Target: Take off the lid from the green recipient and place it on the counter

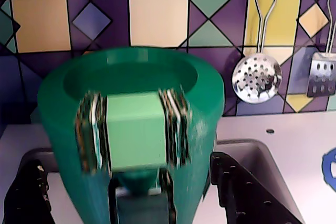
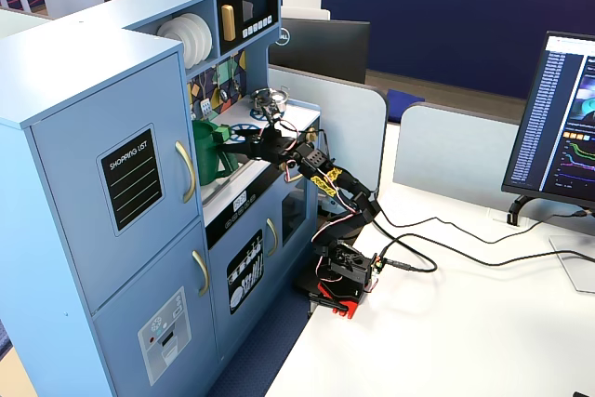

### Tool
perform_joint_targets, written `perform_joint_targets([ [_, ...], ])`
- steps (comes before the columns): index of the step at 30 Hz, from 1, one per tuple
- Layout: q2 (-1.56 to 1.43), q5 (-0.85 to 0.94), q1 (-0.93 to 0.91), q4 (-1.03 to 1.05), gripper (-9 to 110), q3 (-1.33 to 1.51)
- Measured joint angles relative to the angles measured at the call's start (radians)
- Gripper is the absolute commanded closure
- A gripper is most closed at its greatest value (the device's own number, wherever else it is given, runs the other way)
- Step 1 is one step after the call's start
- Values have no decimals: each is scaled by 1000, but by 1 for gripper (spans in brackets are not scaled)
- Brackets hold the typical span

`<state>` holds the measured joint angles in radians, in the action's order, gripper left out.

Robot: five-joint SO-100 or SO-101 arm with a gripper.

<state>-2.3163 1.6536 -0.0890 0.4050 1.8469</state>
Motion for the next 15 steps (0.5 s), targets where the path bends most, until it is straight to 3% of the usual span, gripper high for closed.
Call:
perform_joint_targets([
  [15,181,29,23,-17,71,-155],
])
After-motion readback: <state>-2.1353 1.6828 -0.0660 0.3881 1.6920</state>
